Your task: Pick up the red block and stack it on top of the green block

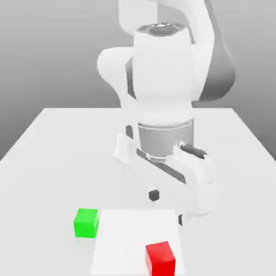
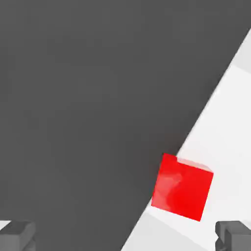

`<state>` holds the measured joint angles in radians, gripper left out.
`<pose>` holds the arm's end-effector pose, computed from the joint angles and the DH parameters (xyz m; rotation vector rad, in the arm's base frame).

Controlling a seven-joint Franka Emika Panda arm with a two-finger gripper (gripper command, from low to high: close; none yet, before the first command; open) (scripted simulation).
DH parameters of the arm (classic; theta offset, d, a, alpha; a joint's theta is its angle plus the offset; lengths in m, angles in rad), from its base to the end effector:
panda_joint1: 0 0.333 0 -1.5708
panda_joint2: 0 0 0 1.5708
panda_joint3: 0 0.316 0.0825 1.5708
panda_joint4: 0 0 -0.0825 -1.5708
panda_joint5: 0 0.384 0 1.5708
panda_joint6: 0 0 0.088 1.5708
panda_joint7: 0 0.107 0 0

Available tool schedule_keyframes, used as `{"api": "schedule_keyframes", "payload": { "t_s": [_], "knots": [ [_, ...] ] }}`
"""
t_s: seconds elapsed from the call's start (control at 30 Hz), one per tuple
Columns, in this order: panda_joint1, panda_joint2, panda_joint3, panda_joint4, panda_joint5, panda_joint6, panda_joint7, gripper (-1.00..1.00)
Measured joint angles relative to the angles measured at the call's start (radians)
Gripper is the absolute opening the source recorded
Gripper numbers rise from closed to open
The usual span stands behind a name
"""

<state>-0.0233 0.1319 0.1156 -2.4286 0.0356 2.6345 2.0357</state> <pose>0.4967 0.0457 0.2599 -1.6848 2.5544 -0.0105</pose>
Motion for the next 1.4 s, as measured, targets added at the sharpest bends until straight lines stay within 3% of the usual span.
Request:
{"api": "schedule_keyframes", "payload": {
  "t_s": [0.1, 0.23, 0.27, 0.47, 0.67, 1.07, 1.3, 1.33, 1.4],
  "knots": [
    [0.046, 0.100, -0.048, -0.009, -0.058, 0.047, 0.159, 0.00],
    [0.066, 0.244, -0.071, 0.009, -0.084, 0.161, 0.199, 0.00],
    [0.068, 0.266, -0.074, 0.013, -0.086, 0.180, 0.201, -1.00],
    [0.068, 0.277, -0.075, 0.014, -0.087, 0.192, 0.203, -1.00],
    [0.055, 0.108, -0.065, -0.018, -0.064, 0.054, 0.176, -1.00],
    [-0.211, -0.213, -0.202, -0.314, -0.051, 0.028, -0.290, -1.00],
    [-0.228, -0.048, -0.200, -0.339, -0.008, 0.219, -0.372, -1.00],
    [-0.229, -0.026, -0.197, -0.338, -0.001, 0.240, -0.377, 1.00],
    [-0.229, -0.026, -0.197, -0.338, -0.001, 0.240, -0.377, 1.00]
  ]
}}
